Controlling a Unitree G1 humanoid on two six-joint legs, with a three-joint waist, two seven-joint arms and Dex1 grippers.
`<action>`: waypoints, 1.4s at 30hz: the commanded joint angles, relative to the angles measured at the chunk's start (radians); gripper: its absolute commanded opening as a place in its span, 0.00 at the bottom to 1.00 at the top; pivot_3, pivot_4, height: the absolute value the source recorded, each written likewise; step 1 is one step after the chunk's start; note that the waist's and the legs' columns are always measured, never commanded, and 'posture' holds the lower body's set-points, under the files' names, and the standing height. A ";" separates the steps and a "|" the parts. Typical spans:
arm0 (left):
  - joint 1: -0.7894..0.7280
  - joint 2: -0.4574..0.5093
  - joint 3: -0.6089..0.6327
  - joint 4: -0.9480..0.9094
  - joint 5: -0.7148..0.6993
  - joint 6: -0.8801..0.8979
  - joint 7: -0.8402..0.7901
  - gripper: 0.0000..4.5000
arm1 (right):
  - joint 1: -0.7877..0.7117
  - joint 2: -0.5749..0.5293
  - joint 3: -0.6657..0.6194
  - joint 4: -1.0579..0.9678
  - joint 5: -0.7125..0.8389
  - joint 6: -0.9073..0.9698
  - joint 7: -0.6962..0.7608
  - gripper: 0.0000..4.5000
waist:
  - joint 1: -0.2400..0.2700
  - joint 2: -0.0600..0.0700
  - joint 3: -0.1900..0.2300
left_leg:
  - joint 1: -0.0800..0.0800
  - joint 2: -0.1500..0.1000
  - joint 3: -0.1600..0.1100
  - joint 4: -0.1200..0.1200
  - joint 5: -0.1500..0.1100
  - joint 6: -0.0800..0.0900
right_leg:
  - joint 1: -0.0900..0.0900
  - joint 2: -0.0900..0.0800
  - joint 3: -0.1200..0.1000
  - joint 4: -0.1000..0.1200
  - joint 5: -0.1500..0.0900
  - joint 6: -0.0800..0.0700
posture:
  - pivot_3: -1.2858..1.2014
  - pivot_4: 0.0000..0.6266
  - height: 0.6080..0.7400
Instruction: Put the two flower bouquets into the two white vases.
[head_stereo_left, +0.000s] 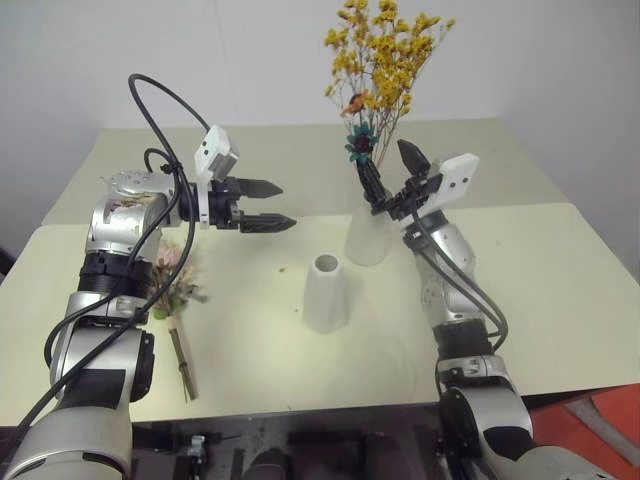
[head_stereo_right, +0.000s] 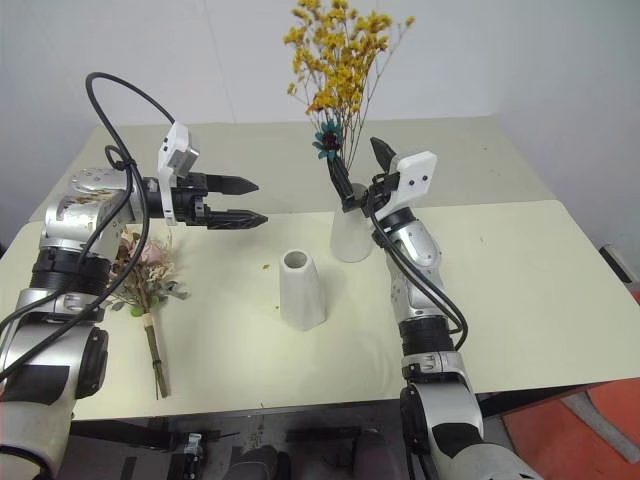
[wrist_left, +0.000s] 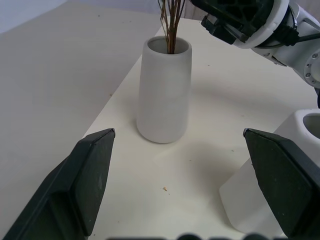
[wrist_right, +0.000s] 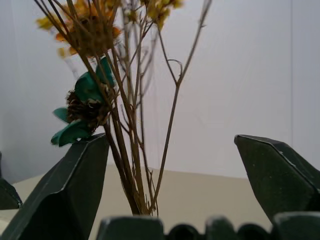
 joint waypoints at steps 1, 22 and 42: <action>-0.006 0.018 0.026 -0.036 -0.012 -0.006 -0.002 1.00 | 0.006 -0.004 -0.011 -0.064 -0.003 0.022 -0.053 1.00 | 0.000 0.000 0.000 | 0.000 0.000 0.000 0.000 0.000 0.000 | 0.000 0.000 0.000 0.000 0.000 0.000 | 0.52 0.24 1.00; 0.009 0.027 0.027 -0.067 -0.012 0.002 0.015 1.00 | 0.196 -0.121 0.071 -0.330 -0.102 0.195 -0.078 1.00 | 0.002 0.000 0.000 | 0.000 0.000 0.000 0.000 -0.001 0.001 | 0.000 0.000 0.000 0.000 0.000 0.000 | 0.52 0.24 1.00; 0.270 0.122 0.203 -0.529 -0.117 0.263 0.262 1.00 | 0.383 -0.587 -0.176 -0.839 0.310 0.715 0.207 1.00 | 0.008 0.000 0.000 | 0.000 0.001 0.000 0.000 -0.003 0.005 | 0.001 0.000 0.001 -0.001 0.000 0.000 | 0.52 0.24 1.00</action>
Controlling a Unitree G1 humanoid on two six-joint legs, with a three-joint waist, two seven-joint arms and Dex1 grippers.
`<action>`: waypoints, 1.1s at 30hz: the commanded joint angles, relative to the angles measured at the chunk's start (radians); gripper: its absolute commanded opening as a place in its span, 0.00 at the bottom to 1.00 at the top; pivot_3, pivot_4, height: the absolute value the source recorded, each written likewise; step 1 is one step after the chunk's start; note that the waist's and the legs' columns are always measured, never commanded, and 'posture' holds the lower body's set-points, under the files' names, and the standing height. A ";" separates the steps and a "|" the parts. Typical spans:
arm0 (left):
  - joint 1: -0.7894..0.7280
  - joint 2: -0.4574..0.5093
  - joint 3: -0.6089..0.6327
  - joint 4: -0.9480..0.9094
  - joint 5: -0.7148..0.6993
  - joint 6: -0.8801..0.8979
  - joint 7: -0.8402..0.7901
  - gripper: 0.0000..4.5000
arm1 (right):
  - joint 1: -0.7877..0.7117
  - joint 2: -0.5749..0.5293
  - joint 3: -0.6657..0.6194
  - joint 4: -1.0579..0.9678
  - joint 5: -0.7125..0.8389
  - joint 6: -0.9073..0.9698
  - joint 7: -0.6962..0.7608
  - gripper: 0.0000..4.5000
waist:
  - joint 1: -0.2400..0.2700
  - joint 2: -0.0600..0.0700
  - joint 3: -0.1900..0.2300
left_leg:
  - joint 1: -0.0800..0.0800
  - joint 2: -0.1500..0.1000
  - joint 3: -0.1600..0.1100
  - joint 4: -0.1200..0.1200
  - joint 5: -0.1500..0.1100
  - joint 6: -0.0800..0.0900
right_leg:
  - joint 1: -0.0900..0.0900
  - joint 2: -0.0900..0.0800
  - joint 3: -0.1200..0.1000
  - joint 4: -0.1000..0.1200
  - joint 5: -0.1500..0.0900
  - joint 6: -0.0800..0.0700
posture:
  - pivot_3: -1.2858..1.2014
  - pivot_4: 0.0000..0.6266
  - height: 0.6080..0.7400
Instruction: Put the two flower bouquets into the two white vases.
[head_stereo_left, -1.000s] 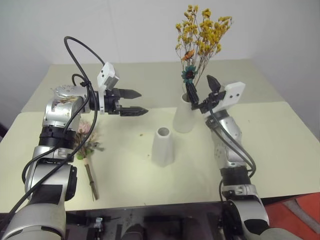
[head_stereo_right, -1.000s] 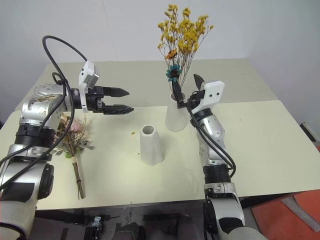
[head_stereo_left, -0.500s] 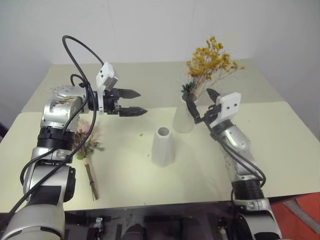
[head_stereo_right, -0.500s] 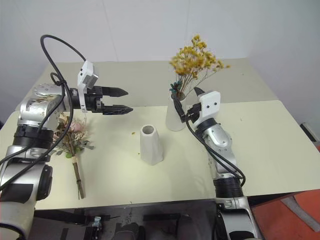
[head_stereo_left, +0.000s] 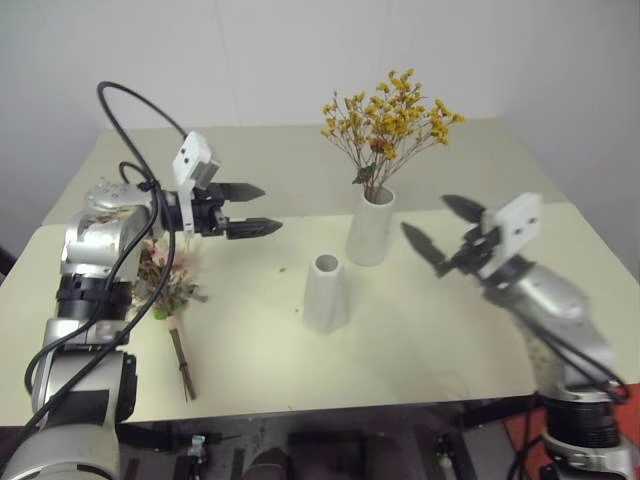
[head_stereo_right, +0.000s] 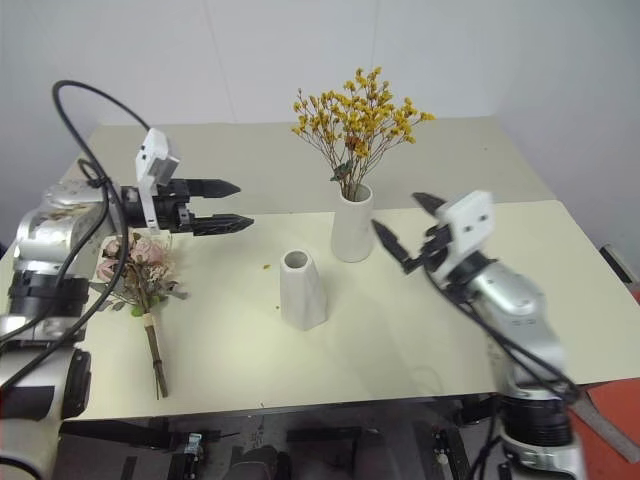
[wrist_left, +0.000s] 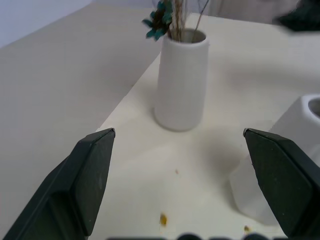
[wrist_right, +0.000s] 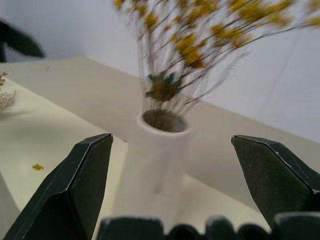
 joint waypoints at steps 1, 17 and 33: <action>0.080 0.032 0.130 -0.260 -0.070 0.182 0.162 1.00 | -0.039 -0.141 -0.103 -0.089 0.162 0.121 0.111 1.00 | 0.004 0.000 0.000 | 0.000 0.000 0.000 0.000 0.000 0.000 | 0.000 0.000 0.000 0.000 0.000 0.000 | 0.52 0.24 1.00; 0.280 -0.189 0.355 -0.761 0.019 1.006 0.992 1.00 | -0.143 -0.363 -0.034 0.003 0.302 0.205 0.390 1.00 | 0.034 -0.002 0.000 | 0.015 0.000 -0.001 -0.003 -0.001 0.002 | 0.017 0.000 -0.001 -0.012 0.000 0.000 | 0.52 0.24 1.00; 0.412 -0.106 0.441 -0.525 -0.927 1.006 1.855 1.00 | -0.165 -0.317 0.015 0.045 0.228 0.172 0.402 1.00 | 0.060 -0.002 0.000 | 0.016 -0.001 -0.004 -0.007 -0.001 0.000 | 0.016 -0.004 -0.001 -0.014 0.000 0.000 | 0.52 0.24 1.00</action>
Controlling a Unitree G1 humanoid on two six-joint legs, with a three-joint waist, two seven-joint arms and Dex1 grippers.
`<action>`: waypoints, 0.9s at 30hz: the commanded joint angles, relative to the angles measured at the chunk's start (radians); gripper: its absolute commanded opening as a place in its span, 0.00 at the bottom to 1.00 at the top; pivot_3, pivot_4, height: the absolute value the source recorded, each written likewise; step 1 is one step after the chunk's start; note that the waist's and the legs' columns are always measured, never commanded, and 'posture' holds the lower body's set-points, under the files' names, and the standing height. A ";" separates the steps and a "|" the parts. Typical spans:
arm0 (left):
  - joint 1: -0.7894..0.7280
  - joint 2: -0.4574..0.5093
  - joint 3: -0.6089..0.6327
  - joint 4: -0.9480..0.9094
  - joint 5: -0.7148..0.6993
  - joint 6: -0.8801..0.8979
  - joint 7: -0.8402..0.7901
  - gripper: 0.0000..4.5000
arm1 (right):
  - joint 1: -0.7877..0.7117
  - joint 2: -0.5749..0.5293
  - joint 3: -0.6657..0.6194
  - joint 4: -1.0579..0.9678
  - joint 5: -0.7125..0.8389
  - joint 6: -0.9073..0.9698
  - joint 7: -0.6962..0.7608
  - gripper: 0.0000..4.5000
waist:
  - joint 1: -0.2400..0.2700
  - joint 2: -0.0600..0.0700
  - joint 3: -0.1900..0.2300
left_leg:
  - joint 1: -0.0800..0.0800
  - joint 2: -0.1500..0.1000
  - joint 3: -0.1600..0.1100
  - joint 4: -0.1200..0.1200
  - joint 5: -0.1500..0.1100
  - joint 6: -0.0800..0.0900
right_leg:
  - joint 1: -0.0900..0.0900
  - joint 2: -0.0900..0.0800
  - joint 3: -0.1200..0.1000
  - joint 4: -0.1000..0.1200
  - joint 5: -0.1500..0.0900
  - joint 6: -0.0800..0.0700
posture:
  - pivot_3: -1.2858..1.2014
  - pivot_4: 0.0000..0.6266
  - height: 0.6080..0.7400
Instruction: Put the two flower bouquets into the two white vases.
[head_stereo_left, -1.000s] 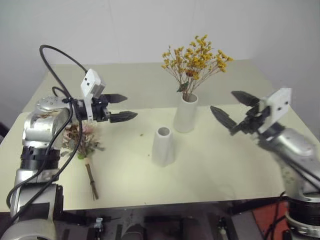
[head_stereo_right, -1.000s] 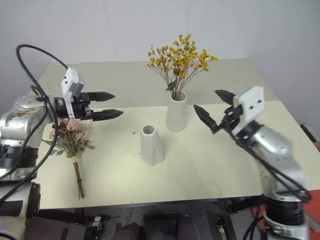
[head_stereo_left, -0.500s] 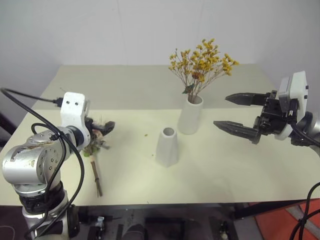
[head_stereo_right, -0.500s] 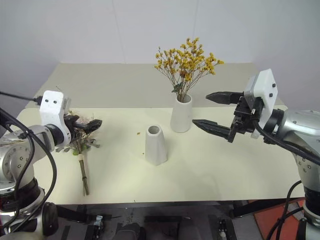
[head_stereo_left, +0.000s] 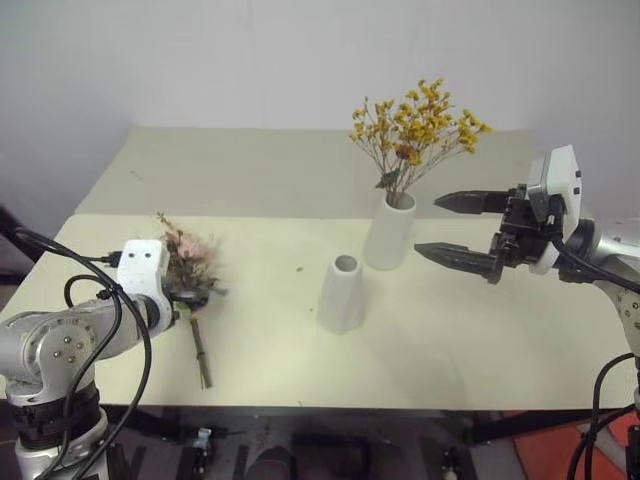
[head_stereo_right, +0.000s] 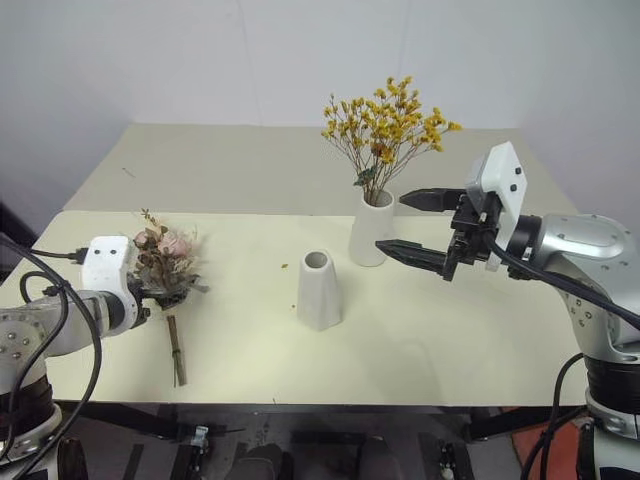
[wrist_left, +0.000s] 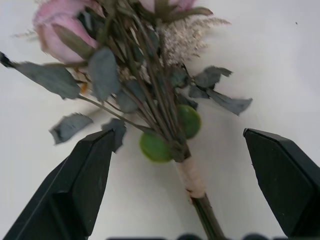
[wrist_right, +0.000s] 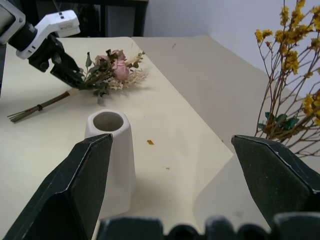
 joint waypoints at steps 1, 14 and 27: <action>-0.014 0.011 0.036 0.073 -0.196 0.005 0.242 1.00 | -0.002 -0.002 -0.040 -0.038 0.016 -0.008 -0.004 1.00 | 0.000 0.000 0.000 | 0.000 0.000 0.000 0.000 0.000 0.000 | 0.000 0.000 0.000 0.000 0.000 0.000 | 0.52 0.24 1.00; -0.038 0.135 -0.283 0.289 -0.779 -0.328 0.704 0.91 | 0.006 -0.067 -0.058 -0.118 0.101 0.034 0.074 1.00 | 0.007 0.000 0.000 | 0.000 -0.003 0.000 -0.001 0.001 -0.003 | 0.000 -0.001 0.000 0.000 0.000 0.000 | 0.52 0.24 1.00; -0.076 0.256 -0.442 0.385 -0.762 -0.458 0.663 0.04 | 0.024 -0.057 -0.054 -0.127 0.084 0.017 0.061 1.00 | 0.014 0.000 0.000 | 0.001 -0.004 0.000 -0.002 0.002 -0.004 | 0.001 -0.001 0.000 -0.001 0.000 -0.001 | 0.52 0.24 1.00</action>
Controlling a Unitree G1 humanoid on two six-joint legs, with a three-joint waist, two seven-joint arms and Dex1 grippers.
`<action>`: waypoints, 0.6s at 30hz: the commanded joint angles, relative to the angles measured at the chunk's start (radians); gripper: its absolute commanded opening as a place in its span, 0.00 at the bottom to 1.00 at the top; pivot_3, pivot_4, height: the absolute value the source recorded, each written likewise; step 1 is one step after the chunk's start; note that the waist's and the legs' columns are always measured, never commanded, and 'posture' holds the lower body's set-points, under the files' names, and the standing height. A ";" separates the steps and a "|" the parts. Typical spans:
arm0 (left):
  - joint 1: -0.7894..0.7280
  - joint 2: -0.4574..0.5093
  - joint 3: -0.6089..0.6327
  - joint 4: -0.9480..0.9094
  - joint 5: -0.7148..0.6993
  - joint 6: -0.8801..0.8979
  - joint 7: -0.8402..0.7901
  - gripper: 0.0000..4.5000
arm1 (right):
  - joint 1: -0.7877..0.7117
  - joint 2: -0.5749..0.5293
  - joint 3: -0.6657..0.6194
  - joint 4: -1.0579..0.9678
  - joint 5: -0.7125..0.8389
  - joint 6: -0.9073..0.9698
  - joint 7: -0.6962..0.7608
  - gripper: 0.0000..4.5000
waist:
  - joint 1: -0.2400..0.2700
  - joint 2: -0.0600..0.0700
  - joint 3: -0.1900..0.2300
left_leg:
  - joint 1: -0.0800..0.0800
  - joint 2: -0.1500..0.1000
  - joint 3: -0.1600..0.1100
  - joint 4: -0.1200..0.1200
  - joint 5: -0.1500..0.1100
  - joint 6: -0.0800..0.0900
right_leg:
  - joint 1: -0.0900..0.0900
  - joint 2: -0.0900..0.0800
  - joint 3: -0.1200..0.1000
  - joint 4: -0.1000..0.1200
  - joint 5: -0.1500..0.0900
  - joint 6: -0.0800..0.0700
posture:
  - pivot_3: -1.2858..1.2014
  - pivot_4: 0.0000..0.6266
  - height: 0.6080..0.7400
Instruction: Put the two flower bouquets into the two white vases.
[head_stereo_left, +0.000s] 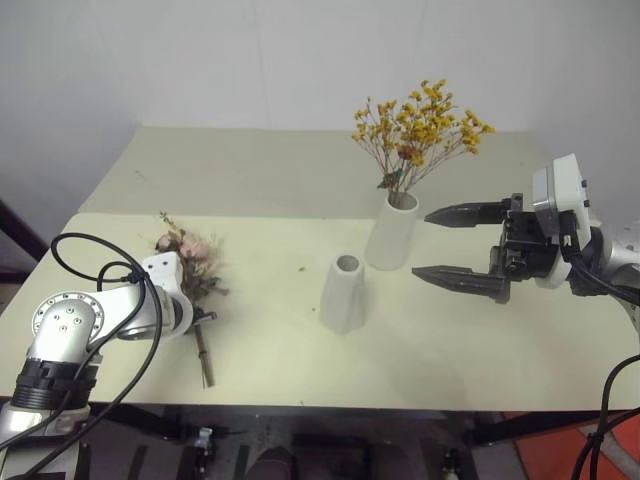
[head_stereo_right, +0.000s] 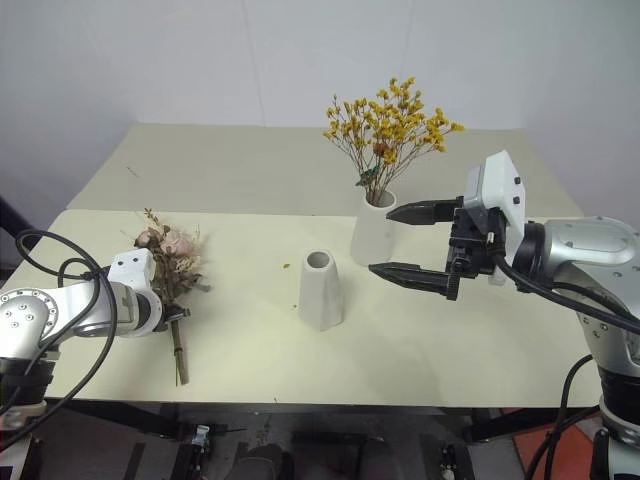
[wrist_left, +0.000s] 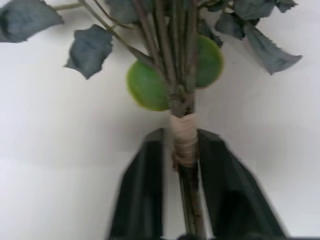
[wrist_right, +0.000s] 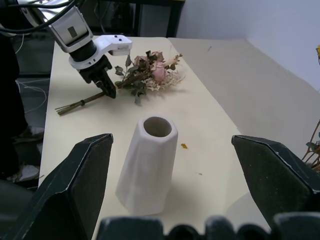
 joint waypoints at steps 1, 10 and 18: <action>-0.036 0.028 -0.026 0.031 0.086 0.006 -0.060 0.03 | -0.010 -0.003 -0.029 -0.025 -0.006 -0.028 -0.006 1.00 | 0.002 0.000 0.000 | 0.000 0.000 0.000 0.000 0.000 0.000 | 0.000 0.000 0.000 0.000 0.000 0.000 | 0.52 0.24 1.00; -0.090 0.024 -0.021 -0.201 0.691 -0.202 -0.432 0.03 | -0.002 0.009 -0.028 -0.027 -0.021 -0.038 -0.019 1.00 | 0.003 0.000 0.000 | -0.003 0.000 0.004 0.000 0.001 -0.002 | 0.000 0.001 -0.002 -0.003 0.000 0.000 | 0.52 0.24 1.00; -0.199 -0.050 0.112 -0.160 0.955 -0.496 -0.932 0.03 | 0.013 0.049 -0.045 -0.055 -0.027 -0.033 -0.079 1.00 | 0.000 0.000 0.000 | -0.005 0.000 0.006 0.000 0.001 -0.001 | 0.000 0.000 -0.005 -0.005 0.000 -0.001 | 0.52 0.24 1.00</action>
